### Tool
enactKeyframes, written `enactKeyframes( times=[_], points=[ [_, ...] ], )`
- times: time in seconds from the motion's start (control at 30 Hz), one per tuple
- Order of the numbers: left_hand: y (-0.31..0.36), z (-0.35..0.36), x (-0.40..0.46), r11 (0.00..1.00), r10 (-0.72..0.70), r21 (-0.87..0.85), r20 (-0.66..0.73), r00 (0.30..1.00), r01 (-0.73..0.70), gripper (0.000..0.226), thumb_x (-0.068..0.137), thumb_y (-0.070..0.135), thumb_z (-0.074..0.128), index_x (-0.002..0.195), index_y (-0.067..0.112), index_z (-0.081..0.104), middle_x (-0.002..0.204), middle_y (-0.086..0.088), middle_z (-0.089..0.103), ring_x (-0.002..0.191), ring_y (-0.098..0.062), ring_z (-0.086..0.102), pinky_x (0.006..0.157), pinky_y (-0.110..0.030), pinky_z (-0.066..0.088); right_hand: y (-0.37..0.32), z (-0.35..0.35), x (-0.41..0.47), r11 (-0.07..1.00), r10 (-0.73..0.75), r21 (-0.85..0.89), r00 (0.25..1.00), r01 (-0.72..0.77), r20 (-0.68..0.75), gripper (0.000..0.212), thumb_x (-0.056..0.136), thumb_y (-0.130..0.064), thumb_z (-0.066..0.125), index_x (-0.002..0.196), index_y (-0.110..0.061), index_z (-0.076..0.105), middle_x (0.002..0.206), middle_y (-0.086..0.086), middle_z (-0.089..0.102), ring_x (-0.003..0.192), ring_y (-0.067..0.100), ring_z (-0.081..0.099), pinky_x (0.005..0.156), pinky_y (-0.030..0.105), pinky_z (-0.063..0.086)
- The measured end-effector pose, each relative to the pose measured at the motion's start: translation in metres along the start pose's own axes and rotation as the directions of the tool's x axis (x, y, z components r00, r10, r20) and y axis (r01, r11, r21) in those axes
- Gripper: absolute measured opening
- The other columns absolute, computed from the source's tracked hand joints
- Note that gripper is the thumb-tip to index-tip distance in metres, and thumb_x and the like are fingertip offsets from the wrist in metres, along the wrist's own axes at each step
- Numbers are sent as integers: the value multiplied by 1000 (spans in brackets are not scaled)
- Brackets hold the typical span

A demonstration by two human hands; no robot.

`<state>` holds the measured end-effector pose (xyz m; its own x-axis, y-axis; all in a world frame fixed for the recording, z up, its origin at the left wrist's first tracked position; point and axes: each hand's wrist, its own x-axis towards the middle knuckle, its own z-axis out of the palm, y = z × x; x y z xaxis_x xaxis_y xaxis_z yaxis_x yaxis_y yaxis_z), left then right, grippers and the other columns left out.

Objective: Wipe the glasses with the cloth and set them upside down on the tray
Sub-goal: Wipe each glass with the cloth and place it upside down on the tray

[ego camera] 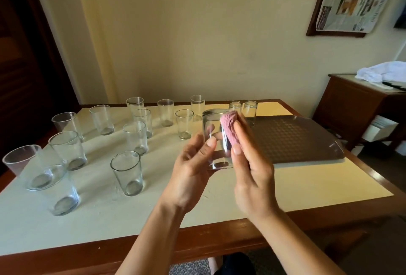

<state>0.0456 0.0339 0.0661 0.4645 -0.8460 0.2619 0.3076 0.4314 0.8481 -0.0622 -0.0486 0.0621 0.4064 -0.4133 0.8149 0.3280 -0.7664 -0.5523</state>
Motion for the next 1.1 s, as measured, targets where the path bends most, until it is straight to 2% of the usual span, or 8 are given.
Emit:
enactKeyframes(
  times=[0.1,0.17,0.33,0.43,0.6,0.8,1.0,1.1],
  points=[
    [-5,-5,4,980,59,188,47,997,-67,54,92,20,72,142,7,56,137,-31,59,115,-44,61,100,-62,50,5,-9,27,999,36,3,997,-37,61,44,105,-1,44,149,3,43,156,12,45,149,21,40,121,41,36],
    [-4,-6,9,953,83,292,17,996,-84,60,87,13,78,143,11,56,132,-25,65,113,-34,65,95,-49,56,9,-13,43,998,36,-47,992,-30,124,42,105,-3,44,147,3,47,154,10,49,146,17,43,121,35,35],
    [-18,-23,17,817,147,570,-56,988,-89,70,74,25,90,137,29,60,111,12,69,95,-20,64,81,-32,57,8,-21,50,955,164,-288,928,-65,334,37,106,-5,47,142,-9,58,139,-19,55,127,-22,42,108,2,30],
    [-31,-37,16,762,167,644,-111,980,-57,71,70,32,89,135,34,61,114,14,66,96,-18,61,80,-25,52,8,-25,35,929,211,-366,895,-59,392,39,107,-7,47,143,-15,59,145,-8,57,134,-3,47,111,5,29],
    [-45,-36,8,689,150,723,-60,987,-61,74,72,34,85,135,50,49,115,32,64,99,-5,60,91,-22,49,9,-21,35,903,287,-413,881,-118,377,40,107,-8,45,144,-18,58,148,-9,55,133,-3,45,110,3,28],
    [-47,-50,9,731,196,680,-130,972,-56,74,70,35,87,136,46,55,120,19,68,103,-17,62,96,-33,52,7,-21,17,910,222,-414,870,-23,440,43,106,-6,48,146,-20,55,152,-9,52,141,4,45,119,23,36],
    [-53,-45,6,717,163,695,-95,982,-52,69,71,34,87,132,45,54,111,31,64,98,-8,61,90,-27,50,7,-10,19,889,240,-457,875,-24,420,45,104,-4,49,145,-20,56,151,-8,53,140,6,46,117,20,34],
    [-53,-53,6,758,172,651,-142,975,-39,72,71,30,89,133,46,57,117,21,68,100,-12,61,90,-26,49,12,-22,8,896,222,-445,868,-2,445,47,102,0,52,145,-17,55,151,-6,53,141,7,46,119,26,38]
  ],
)
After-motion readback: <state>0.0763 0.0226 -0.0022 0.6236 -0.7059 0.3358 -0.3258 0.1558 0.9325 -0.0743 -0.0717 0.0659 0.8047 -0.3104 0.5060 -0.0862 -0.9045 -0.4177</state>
